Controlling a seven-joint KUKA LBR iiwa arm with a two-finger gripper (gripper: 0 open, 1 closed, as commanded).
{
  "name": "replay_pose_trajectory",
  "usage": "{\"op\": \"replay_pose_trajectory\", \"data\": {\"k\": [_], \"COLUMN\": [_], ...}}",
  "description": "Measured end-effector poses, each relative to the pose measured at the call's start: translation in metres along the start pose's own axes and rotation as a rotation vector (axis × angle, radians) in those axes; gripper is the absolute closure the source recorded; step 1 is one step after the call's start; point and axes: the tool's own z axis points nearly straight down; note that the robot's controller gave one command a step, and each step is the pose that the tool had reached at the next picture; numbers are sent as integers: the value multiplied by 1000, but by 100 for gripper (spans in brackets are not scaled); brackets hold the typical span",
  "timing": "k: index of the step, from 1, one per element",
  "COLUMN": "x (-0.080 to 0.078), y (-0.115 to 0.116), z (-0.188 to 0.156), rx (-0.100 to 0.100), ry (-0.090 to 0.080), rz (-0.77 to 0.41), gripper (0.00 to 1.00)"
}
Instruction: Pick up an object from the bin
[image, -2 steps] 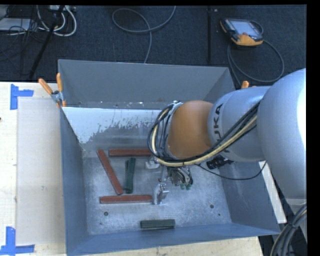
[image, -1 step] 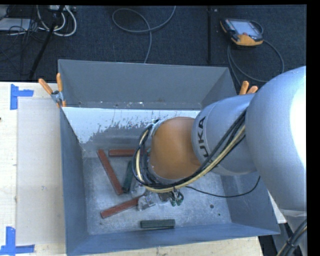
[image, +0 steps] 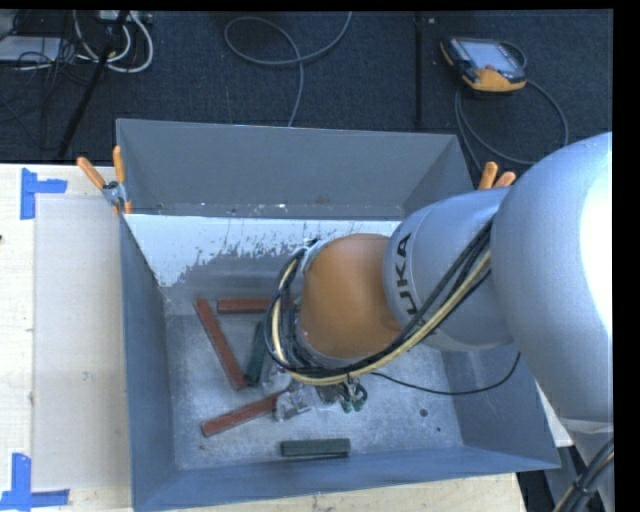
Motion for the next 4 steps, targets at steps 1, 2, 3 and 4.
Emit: {"op": "replay_pose_trajectory", "data": {"k": [1,2,3,4], "x": [9,9,9,-10], "y": [-2,-2,-2,-4], "z": [-109,-109,-110,-133], "rx": [1,1,1,1], "ry": [3,4,4,5], "rz": [-115,-114,-113,-81], "gripper": [100,100,100,100]}}
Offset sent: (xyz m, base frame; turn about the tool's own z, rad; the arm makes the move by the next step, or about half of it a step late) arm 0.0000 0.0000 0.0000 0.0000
